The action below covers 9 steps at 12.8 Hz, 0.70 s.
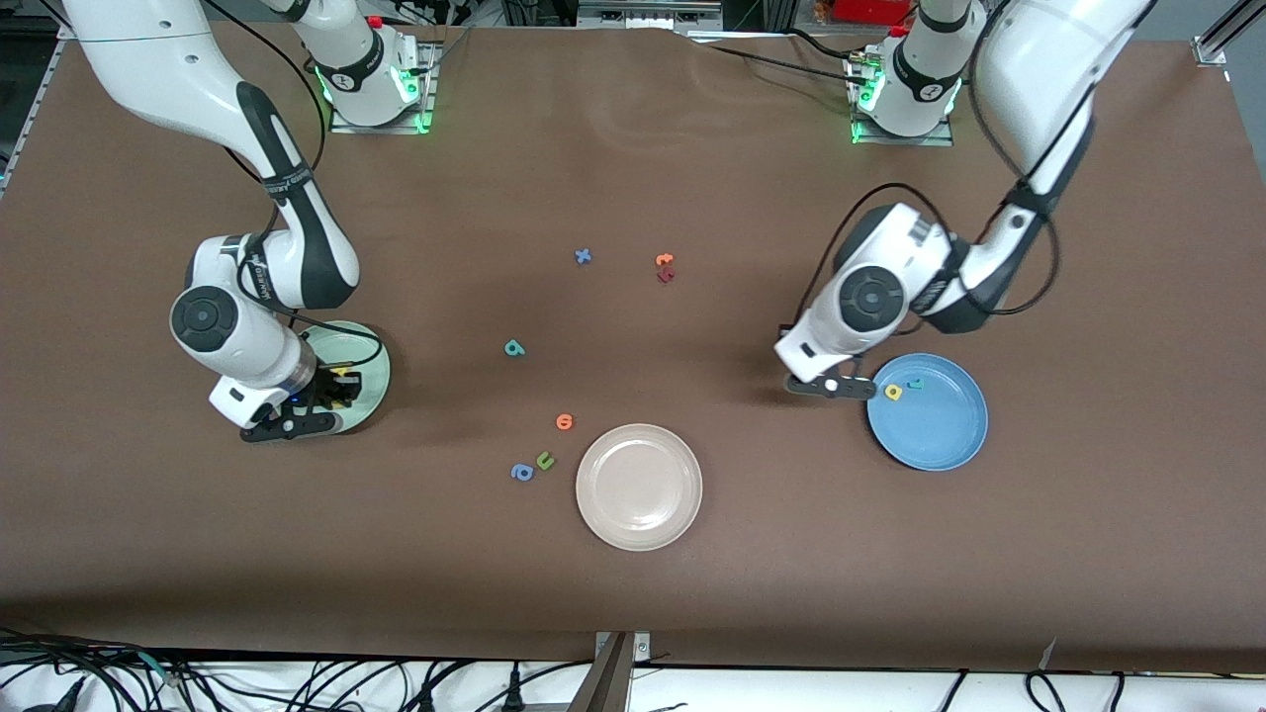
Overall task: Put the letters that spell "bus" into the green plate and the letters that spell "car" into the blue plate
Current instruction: 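Place the teal 'c' on the blue plate while the right gripper places 'n' on green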
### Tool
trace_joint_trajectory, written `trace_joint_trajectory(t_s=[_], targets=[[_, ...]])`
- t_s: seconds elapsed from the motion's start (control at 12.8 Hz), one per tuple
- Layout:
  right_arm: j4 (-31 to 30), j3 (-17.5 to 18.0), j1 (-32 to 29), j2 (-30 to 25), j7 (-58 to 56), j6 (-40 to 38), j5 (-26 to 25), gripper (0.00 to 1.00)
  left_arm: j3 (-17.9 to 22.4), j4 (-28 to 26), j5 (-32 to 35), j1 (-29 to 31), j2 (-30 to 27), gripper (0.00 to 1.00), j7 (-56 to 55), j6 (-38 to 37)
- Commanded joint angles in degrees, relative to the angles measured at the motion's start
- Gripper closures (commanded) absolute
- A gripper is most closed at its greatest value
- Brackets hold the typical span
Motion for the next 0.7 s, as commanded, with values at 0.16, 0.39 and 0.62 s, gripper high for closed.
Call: trace_joint_trajectory(t_s=[0.16,0.39,0.62], targets=[[-0.77,-0.9,-0.03,-0.19,-1.12,-0.37,-0.16,0.01,0.4,2.98,2.71,9.48,2.27,0.92,17.73,-0.77],[-0.77,-0.73,0.06,-1.59,-0.34,-1.41,0.19,0.01,2.07,3.6,7.43,10.99,5.09,0.86,22.78,3.62],[-1.38,2.51,1.37,-4.75,11.39,-4.49,0.28,0.01,2.25,3.78,7.89,10.9,5.45,0.0,23.05,4.08]])
